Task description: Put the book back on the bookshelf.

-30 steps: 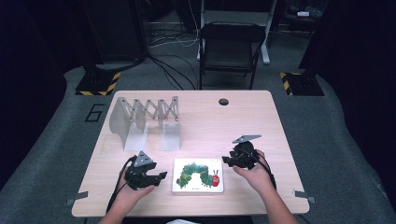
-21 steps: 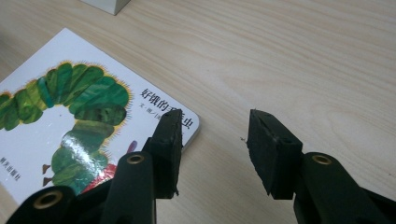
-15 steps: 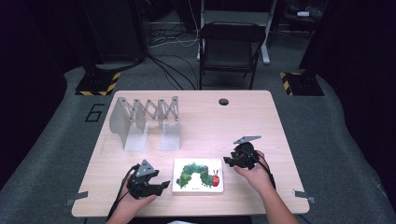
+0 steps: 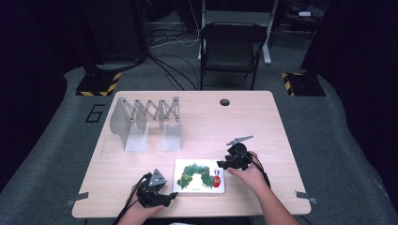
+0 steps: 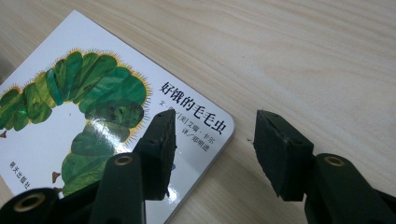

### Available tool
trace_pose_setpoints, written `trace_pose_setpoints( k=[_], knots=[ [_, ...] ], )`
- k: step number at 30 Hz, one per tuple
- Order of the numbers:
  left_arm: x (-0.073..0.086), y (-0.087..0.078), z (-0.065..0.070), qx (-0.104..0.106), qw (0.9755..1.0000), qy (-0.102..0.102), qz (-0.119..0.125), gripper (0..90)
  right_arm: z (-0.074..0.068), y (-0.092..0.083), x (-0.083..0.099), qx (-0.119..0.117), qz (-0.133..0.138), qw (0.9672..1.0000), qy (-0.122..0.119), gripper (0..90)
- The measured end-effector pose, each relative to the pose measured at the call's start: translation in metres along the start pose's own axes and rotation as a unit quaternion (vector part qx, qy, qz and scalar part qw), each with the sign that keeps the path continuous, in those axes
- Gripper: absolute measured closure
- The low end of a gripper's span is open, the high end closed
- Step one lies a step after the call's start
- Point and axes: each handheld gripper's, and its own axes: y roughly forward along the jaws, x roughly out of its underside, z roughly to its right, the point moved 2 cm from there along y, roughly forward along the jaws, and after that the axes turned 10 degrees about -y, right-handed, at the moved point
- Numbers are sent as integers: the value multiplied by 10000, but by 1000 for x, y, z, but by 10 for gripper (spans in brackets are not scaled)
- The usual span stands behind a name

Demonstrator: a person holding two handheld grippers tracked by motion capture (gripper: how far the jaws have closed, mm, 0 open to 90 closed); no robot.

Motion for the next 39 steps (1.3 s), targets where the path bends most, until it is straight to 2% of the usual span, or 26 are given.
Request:
trace_pose_setpoints(
  k=[3, 4, 6, 8, 9, 12, 16, 17, 18, 20, 21, 22, 24, 25, 26, 27, 36, 39],
  knots=[
    [0, 3, 0, -89, 9999, 93, 35, 329, -1, 2, -1, -17, -8, 10000, 42, 481],
    [0, 3, 0, -75, 9999, 83, 44, 321, -1, 3, 0, -69, -27, 10000, -22, 480],
    [-1, 5, 1, -77, 9999, 107, 64, 311, -3, 8, -1, -50, -74, 9999, 60, 480],
    [0, 6, 3, -49, 9999, 97, 102, 300, -3, 10, -2, -88, -109, 9999, 12, 479],
    [-1, 6, 3, -113, 9998, 164, 95, 297, -4, 12, -3, -69, -118, 9999, 60, 480],
    [-1, 7, 4, -48, 9998, 187, 50, 292, -4, 15, -3, -96, -178, 9998, 39, 478],
    [-2, 10, 6, -40, 9998, 128, 154, 286, -6, 18, -5, -111, -218, 9997, 97, 471],
    [-3, 10, 6, -61, 9997, 205, 115, 286, -6, 18, -5, -111, -218, 9997, 97, 471],
    [-3, 12, 8, -54, 9996, 202, 206, 284, -6, 19, -5, -106, -224, 9996, 93, 471],
    [-3, 12, 9, -16, 9996, 226, 168, 284, -6, 19, -5, -93, -220, 9997, 103, 470],
    [-3, 13, 10, -99, 9994, 296, 160, 284, -6, 19, -5, -79, -227, 9996, 118, 468],
    [-3, 15, 12, -26, 9994, 247, 229, 284, -6, 19, -5, -75, -235, 9996, 135, 468],
    [-3, 15, 13, -73, 9994, 271, 204, 285, -6, 19, -5, -71, -237, 9996, 158, 468],
    [-4, 15, 13, -6, 9993, 315, 183, 285, -7, 19, -6, -51, -246, 9994, 224, 467],
    [-4, 17, 16, -64, 9992, 305, 263, 283, -6, 20, -5, -67, -251, 9994, 248, 463],
    [-4, 17, 16, -121, 9991, 343, 227, 280, -6, 20, -6, -65, -251, 9993, 269, 461],
    [-4, 17, 16, -131, 9992, 326, 199, 274, -8, 23, -8, -60, -277, 9992, 273, 413],
    [-4, 17, 16, -226, 9990, 311, 224, 272, -10, 25, -11, 6, -292, 9990, 325, 400]
  ],
)
